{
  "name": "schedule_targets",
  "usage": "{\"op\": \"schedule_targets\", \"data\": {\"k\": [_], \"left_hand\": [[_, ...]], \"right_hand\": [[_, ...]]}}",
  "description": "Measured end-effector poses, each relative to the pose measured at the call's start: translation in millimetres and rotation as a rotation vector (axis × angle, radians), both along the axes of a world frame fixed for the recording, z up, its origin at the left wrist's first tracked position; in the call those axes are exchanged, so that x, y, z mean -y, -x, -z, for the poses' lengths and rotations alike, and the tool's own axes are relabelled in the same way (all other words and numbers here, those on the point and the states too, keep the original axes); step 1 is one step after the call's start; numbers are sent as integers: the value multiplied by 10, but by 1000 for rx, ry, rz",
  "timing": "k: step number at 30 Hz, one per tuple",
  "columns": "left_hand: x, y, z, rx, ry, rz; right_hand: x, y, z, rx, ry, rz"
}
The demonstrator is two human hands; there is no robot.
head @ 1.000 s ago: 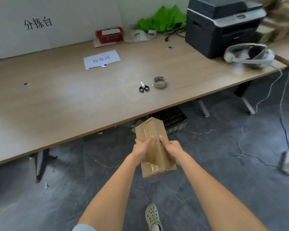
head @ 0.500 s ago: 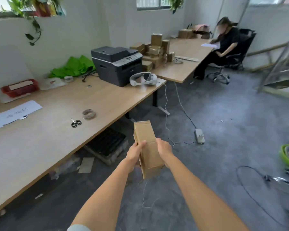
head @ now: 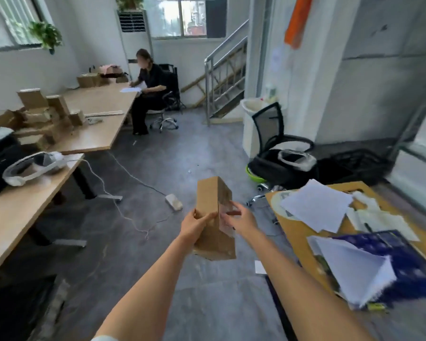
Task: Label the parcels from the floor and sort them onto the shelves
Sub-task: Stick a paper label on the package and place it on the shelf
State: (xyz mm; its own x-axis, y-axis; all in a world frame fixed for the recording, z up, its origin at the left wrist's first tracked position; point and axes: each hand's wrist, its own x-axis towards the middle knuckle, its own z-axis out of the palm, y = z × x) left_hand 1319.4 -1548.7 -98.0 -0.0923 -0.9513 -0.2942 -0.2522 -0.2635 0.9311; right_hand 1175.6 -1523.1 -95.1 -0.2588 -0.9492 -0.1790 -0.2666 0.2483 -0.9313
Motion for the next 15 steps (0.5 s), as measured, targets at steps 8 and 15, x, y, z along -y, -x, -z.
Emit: {"op": "schedule_targets", "data": {"k": [8, 15], "left_hand": [[-768, 2307, -325, -71, -72, 435], [-1880, 4236, -385, -177, -138, 679]], "right_hand": [[-1326, 2173, -426, -90, 55, 319], [-2752, 3837, -540, -233, 56, 601]]}}
